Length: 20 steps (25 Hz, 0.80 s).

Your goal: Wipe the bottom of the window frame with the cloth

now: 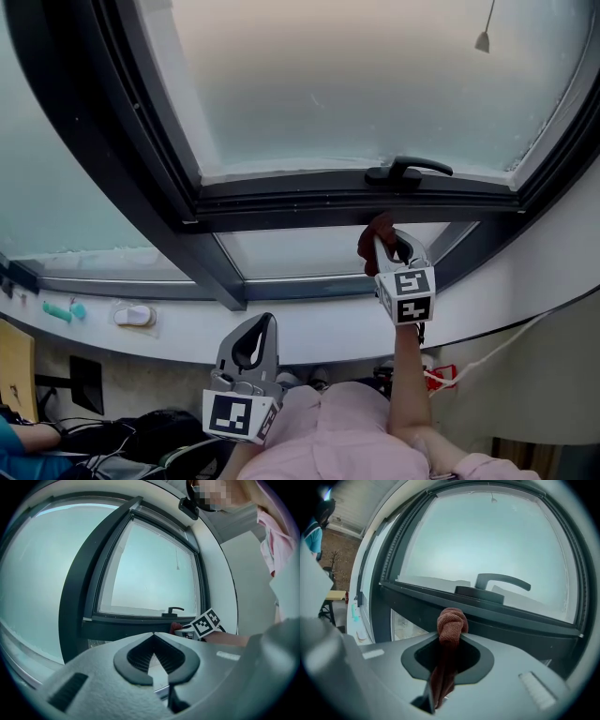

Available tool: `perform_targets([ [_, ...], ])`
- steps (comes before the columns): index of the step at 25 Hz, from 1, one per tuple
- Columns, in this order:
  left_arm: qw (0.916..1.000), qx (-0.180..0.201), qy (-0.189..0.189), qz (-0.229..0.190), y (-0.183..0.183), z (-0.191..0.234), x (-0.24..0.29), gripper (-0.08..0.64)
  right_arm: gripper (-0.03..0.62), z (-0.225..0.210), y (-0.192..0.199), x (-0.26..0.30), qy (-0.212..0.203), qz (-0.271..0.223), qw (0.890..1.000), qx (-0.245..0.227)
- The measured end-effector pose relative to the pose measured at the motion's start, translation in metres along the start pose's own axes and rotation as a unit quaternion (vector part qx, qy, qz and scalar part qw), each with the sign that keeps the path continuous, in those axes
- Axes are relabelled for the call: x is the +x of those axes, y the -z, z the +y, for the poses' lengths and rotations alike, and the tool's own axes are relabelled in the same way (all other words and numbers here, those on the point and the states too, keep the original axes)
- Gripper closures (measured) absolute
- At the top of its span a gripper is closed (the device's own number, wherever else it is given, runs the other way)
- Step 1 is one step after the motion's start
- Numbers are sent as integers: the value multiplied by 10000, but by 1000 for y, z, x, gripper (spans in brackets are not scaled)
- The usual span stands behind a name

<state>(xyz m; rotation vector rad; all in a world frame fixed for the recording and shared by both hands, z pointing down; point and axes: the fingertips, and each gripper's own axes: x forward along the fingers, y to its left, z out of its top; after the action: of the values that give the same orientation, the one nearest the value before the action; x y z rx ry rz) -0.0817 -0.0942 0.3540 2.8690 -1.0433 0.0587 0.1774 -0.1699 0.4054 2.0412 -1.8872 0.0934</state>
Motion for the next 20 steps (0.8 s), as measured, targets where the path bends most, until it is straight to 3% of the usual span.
perform_targets([
  [10,9997,15,-227,26,-7,52,-32,565,529,106,-46,27,-739,-371,9964,-195],
  [20,9966,31,-820,-9,-18,119,-74,565,529,238,-95,65,-1839,-667,9794,-500],
])
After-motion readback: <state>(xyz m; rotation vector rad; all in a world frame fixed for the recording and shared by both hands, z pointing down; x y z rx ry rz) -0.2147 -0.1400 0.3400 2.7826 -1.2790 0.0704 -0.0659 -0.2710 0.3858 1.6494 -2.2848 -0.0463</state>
